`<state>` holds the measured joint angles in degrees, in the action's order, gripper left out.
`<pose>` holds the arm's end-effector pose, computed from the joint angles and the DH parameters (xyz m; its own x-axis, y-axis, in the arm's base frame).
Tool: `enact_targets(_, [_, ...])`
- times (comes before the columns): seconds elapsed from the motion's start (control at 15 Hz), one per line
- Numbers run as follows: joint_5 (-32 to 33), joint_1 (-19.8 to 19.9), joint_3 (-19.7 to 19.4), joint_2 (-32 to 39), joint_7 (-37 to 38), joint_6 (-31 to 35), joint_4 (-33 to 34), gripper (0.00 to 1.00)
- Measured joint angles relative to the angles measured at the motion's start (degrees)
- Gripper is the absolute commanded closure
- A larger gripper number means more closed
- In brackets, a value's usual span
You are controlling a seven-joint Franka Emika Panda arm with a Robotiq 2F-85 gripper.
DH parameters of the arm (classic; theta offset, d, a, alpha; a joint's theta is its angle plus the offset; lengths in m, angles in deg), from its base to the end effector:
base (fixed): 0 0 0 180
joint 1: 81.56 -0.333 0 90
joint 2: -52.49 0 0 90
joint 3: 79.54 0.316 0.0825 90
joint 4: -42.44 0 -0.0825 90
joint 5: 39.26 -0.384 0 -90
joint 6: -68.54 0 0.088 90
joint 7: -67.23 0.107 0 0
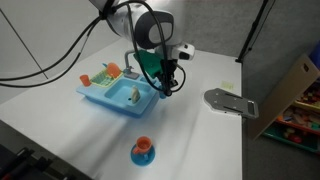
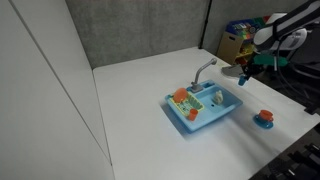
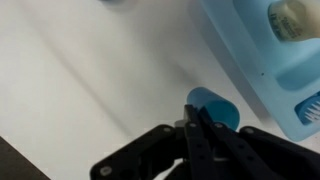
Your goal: Place the blue cup on the table
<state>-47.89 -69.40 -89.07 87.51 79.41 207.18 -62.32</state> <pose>0.6036 -0.2323 0.2006 0.7803 -0.6254 -0.0086 -0.6254 -0.7803 -0.0015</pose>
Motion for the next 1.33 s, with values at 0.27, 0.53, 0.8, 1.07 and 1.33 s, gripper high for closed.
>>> enact_targets(0.27, [-0.17,1.35,-0.74,3.41,0.48,-0.02,2.73,0.97])
enact_targets(0.53, [-0.59,2.50,-1.02,6.27,0.63,1.01,3.63,0.97])
enact_targets(0.8, [-0.94,3.48,-1.11,8.93,0.63,3.35,3.53,0.97])
enact_targets(1.07, [-0.95,4.17,-1.12,10.88,0.63,3.97,3.16,0.97])
enact_targets(1.33, [-0.96,4.32,-1.04,11.36,-0.16,4.88,1.90,0.97])
